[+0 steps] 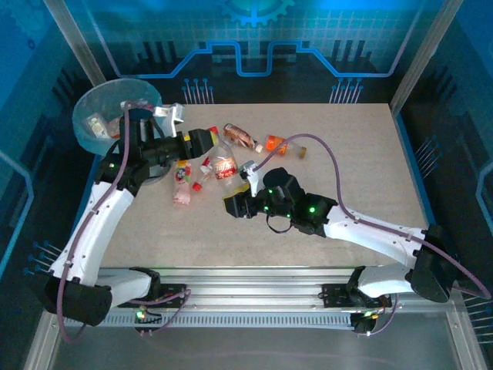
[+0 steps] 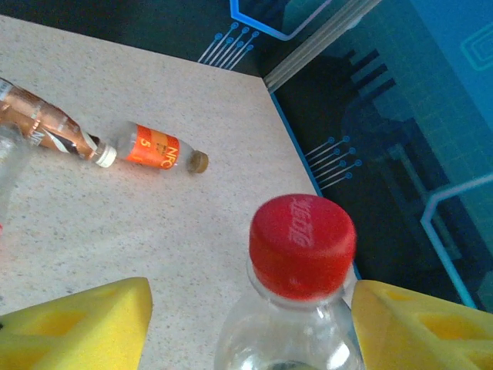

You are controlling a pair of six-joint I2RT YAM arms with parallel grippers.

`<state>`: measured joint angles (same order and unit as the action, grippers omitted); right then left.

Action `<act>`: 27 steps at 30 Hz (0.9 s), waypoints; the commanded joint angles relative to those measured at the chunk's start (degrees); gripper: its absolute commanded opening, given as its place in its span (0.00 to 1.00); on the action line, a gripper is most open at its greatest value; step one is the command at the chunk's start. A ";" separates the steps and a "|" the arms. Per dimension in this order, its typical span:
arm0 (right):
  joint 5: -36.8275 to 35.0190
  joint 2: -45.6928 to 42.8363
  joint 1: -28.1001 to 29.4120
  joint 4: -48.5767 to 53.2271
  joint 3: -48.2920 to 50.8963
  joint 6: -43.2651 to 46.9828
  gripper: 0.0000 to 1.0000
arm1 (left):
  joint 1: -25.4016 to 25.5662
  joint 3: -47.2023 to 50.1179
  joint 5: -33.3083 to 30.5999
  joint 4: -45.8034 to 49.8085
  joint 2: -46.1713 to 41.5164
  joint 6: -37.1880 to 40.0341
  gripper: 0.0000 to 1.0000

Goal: Put the plastic bottles in the bin

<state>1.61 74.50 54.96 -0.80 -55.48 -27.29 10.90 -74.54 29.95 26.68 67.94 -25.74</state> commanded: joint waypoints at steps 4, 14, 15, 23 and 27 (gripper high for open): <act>3.73 -0.49 -0.45 -3.86 0.20 1.96 0.53 | 0.09 -1.68 4.23 -1.01 0.55 -2.04 0.60; 7.58 0.20 -0.51 -4.68 -0.31 2.69 0.52 | 0.09 -1.21 3.64 -1.22 0.37 -1.43 0.41; 7.68 0.29 -0.41 -4.43 -0.50 2.89 0.52 | 0.09 -1.13 3.62 -1.40 0.29 -1.20 0.40; 9.16 0.79 -0.40 -4.59 -1.18 3.37 0.51 | 0.09 -2.09 3.97 -2.12 1.55 0.12 0.46; 9.64 0.91 -0.49 -3.80 -2.01 4.27 0.51 | 0.10 -2.69 4.05 -2.32 2.11 0.12 0.39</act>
<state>9.28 75.22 54.63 -2.09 -55.51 -25.63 10.92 -75.13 33.54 25.36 69.43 -26.63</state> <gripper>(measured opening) 0.516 0.400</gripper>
